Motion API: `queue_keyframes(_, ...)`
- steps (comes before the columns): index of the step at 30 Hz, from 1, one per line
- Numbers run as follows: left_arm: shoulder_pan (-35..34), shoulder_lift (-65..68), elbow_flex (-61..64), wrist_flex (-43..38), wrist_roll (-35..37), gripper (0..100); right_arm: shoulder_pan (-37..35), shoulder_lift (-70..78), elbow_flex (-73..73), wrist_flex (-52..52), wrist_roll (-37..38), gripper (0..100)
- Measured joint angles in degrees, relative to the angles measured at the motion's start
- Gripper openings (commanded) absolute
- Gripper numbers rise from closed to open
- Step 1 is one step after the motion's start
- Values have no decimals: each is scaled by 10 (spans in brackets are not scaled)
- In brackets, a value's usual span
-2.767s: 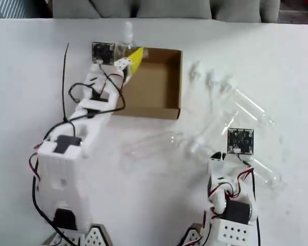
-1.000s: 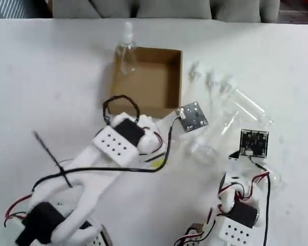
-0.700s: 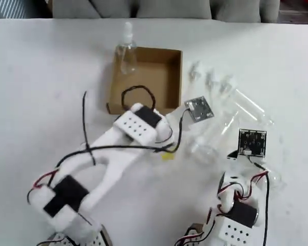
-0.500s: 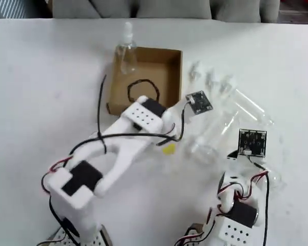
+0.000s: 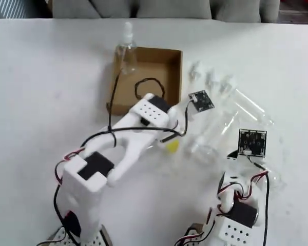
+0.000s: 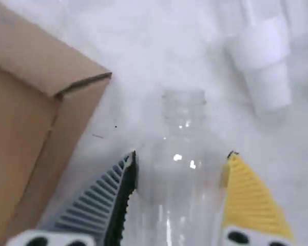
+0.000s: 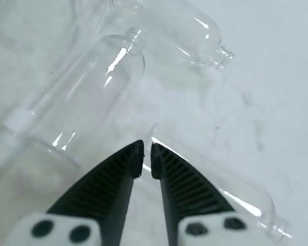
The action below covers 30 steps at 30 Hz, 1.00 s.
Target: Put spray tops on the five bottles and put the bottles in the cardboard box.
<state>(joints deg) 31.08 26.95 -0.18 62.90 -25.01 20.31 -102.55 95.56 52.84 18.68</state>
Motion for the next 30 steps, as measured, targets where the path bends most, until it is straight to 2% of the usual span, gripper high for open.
queue_keyframes(2,0,1,-2,0,0,295,0,0,0,0,0,15)
queue_keyframes(6,0,1,-2,24,0,439,0,0,0,0,0,15)
queue_keyframes(8,1,2,-16,50,0,481,0,0,0,0,0,15)
queue_keyframes(14,4,2,-59,91,0,452,0,0,0,0,0,15)
queue_keyframes(30,15,25,-67,67,0,434,0,0,0,0,0,15)
